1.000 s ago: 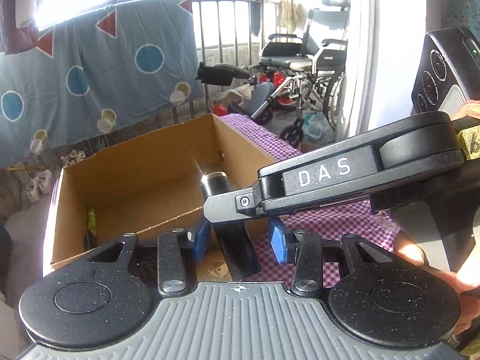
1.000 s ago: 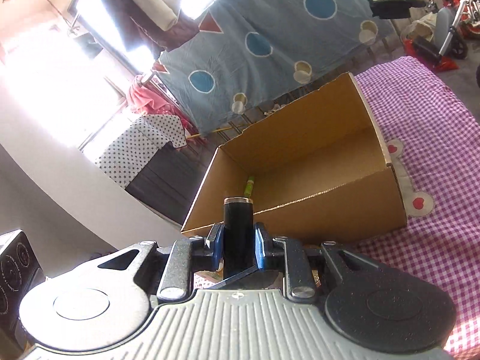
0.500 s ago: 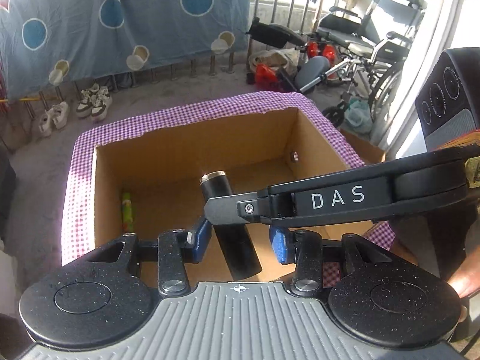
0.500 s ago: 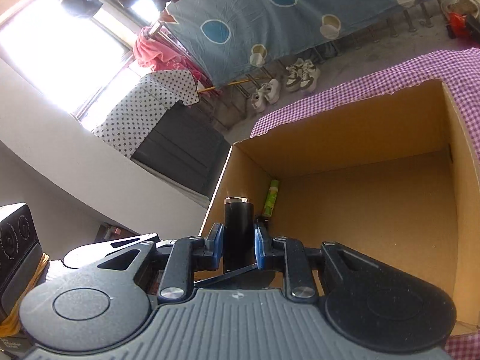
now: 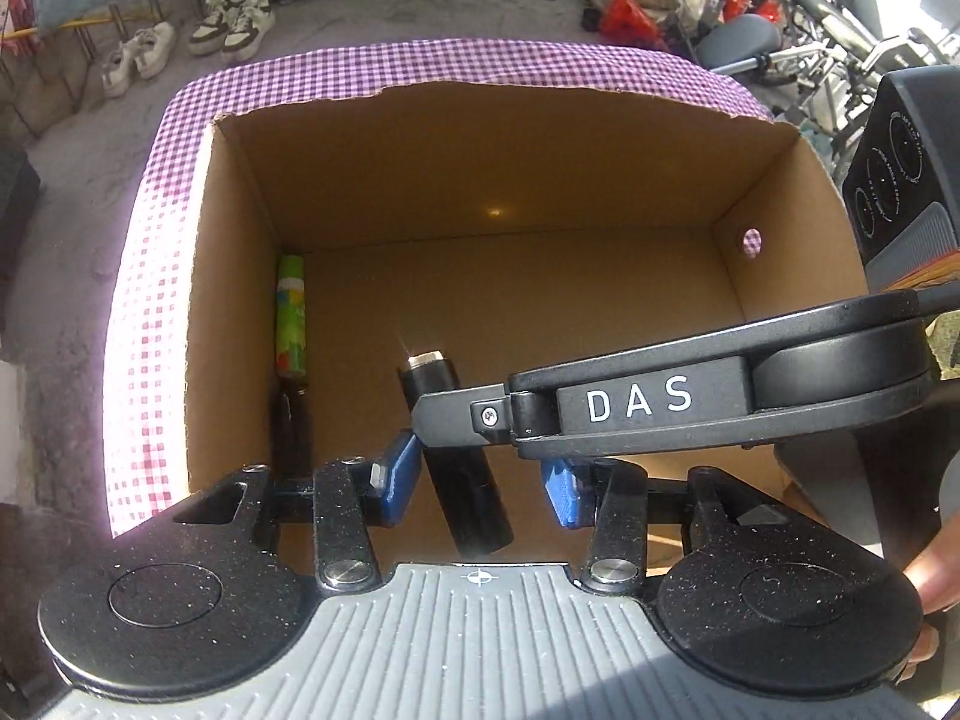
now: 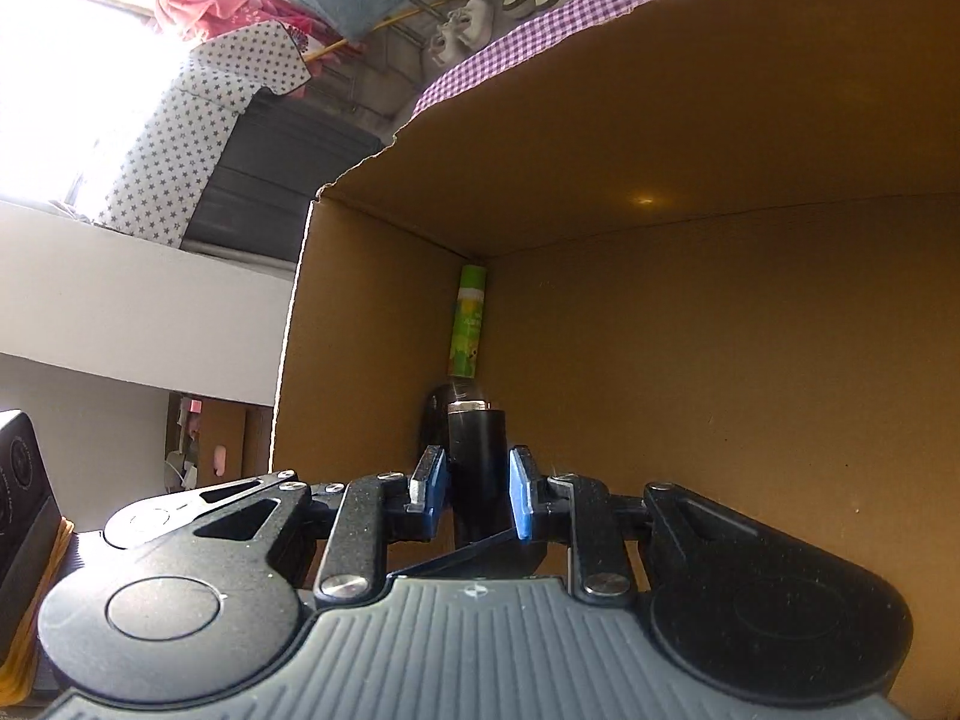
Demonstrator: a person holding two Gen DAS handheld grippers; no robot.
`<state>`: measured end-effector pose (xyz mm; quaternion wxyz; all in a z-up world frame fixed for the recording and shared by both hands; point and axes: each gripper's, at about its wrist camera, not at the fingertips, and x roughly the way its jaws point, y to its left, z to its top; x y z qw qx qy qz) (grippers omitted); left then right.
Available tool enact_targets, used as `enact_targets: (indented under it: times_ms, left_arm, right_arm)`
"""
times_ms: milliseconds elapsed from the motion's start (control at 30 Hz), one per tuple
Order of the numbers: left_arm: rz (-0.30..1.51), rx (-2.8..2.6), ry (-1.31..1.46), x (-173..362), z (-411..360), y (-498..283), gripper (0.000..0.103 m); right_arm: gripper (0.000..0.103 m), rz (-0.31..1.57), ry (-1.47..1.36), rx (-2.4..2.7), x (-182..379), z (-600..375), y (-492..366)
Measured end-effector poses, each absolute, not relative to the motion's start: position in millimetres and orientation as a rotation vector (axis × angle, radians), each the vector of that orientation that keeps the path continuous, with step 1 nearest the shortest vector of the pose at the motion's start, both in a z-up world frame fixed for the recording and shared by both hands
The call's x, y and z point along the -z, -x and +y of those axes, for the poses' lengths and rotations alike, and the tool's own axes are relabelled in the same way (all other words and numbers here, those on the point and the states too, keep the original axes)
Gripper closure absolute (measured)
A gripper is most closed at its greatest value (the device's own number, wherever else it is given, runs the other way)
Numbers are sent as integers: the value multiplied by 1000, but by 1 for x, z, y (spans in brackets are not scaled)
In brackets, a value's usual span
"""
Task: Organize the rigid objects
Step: 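Open the right tool to release the flashlight in the box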
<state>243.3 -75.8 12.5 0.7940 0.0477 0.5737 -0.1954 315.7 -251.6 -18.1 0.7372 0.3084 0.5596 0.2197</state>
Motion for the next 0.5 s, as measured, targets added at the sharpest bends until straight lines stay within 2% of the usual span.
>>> enact_targets:
  times_ms: [200, 500]
  left_arm:
    - [1192, 433, -100, -27, -74, -231, 58]
    - [1025, 511, -94, -79, -69, -179, 53]
  right_arm:
    - [78, 1177, -723, -489, 8, -261, -306]
    - [77, 941, -713, -479, -52, -308, -226]
